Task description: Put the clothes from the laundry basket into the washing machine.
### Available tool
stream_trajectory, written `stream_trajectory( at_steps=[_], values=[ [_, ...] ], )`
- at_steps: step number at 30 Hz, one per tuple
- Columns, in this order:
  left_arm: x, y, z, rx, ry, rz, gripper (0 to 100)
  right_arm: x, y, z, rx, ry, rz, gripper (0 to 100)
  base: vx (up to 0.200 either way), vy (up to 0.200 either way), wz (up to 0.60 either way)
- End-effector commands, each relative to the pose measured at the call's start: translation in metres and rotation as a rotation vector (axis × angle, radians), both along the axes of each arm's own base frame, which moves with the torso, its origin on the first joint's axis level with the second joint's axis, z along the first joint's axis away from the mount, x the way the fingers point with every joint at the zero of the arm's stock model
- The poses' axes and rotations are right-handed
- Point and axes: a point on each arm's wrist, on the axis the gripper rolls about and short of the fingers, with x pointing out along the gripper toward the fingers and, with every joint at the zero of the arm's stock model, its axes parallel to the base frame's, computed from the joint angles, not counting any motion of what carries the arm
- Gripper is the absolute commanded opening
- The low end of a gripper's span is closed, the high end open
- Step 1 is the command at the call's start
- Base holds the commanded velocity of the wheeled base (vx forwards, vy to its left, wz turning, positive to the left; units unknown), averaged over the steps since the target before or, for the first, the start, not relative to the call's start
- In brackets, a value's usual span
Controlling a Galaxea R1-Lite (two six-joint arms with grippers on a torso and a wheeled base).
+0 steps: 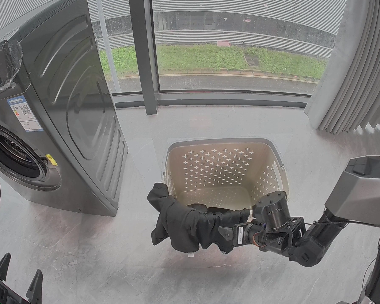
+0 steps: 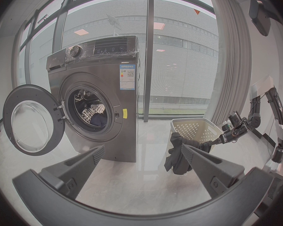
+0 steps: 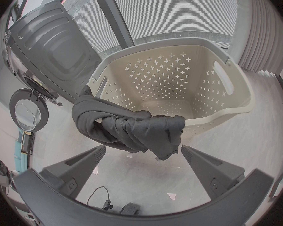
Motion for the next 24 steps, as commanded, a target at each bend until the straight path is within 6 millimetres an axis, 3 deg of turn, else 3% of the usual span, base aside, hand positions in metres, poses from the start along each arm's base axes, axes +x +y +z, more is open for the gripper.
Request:
stream_trajectory(
  at_steps=[1, 15, 24],
  values=[
    [0.0, 0.0, -0.004, 0.0, -0.001, -0.001, 100, 0.013, 0.011, -0.024, -0.016, 0.031, -0.004, 100, 0.0, 0.0, 0.0],
    [0.0, 0.0, -0.004, -0.001, 0.0, -0.001, 100, 0.035, 0.026, -0.043, 0.0, 0.021, -0.029, 100, 0.0, 0.0, 0.0],
    [0.0, 0.0, -0.004, 0.0, -0.001, -0.001, 100, 0.047, 0.032, -0.045, 0.007, -0.014, -0.059, 100, 0.0, 0.0, 0.0]
  ],
)
